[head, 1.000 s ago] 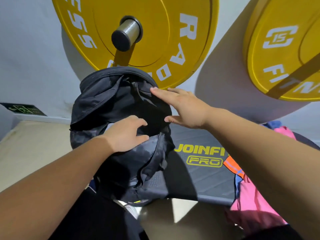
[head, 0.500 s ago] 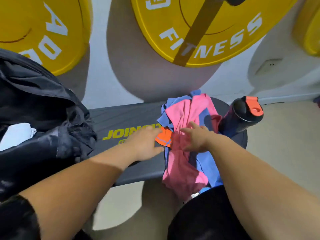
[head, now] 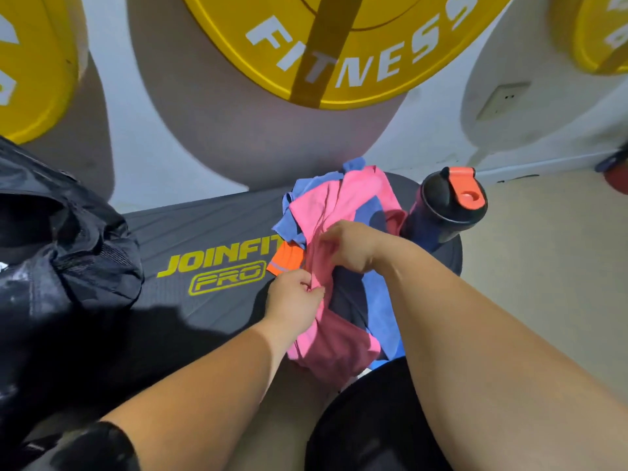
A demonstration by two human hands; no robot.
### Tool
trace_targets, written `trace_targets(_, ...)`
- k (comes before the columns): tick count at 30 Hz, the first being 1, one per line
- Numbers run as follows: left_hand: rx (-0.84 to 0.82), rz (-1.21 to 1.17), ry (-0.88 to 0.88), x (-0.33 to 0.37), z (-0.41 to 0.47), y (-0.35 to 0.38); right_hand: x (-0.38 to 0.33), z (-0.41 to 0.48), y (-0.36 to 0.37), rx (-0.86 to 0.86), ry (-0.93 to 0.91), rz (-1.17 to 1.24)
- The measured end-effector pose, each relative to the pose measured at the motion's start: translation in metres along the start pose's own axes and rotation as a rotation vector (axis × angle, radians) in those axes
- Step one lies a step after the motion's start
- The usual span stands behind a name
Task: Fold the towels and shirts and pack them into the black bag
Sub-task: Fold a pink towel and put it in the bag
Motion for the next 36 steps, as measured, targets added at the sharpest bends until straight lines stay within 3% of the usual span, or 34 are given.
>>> trace_targets(5,-0.015,-0.194,-0.011,0.004,-0.007,-0.046,0.005,-0.016,-0.034,0.186,0.007,0.225)
trace_targets(8,-0.049,-0.163,0.073,0.022,-0.015,-0.091,-0.005,-0.033,-0.044,0.191,-0.020,0.351)
trace_targets(11,-0.060,-0.151,0.134,0.034,-0.025,-0.136,-0.023,-0.041,-0.030,0.036,-0.033,0.198)
trace_targets(15,-0.014,-0.211,0.148,0.043,-0.041,-0.184,-0.054,-0.057,0.030,-0.378,-0.032,-0.184)
trace_targets(16,-0.004,-0.218,0.155,0.046,-0.046,-0.192,-0.065,-0.058,0.036,-0.368,-0.064,-0.219)
trace_targets(18,0.012,-0.237,0.166,0.051,-0.056,-0.204,-0.095,-0.058,0.014,-0.086,-0.162,-0.137)
trace_targets(20,0.018,-0.267,0.187,0.059,-0.064,-0.213,-0.127,-0.075,-0.022,0.177,-0.332,0.162)
trace_targets(23,0.044,-0.357,0.218,0.073,-0.071,-0.226,-0.167,-0.102,-0.033,0.069,-0.584,0.438)
trace_targets(26,0.110,-0.418,0.246,0.087,-0.075,-0.245,-0.173,-0.107,-0.028,-0.116,-0.530,0.590)
trace_targets(28,0.146,-0.435,0.264,0.097,-0.075,-0.257,-0.173,-0.110,-0.032,-0.143,-0.518,0.633)
trace_targets(31,0.152,-0.482,0.297,0.112,-0.074,-0.272,-0.171,-0.111,-0.045,0.122,-0.489,0.411)
trace_targets(36,0.130,-0.471,0.388,0.136,-0.070,-0.295,-0.142,-0.112,-0.070,0.535,-0.329,0.331)
Point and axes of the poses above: each hand's wrist, its own z-axis towards the middle knuckle, its own y-axis out of the palm, x = y × z, the point moved 9 cm from there along z, towards the middle knuckle, and after that the axes turned 10 degrees about y, right-handed, at the moved point
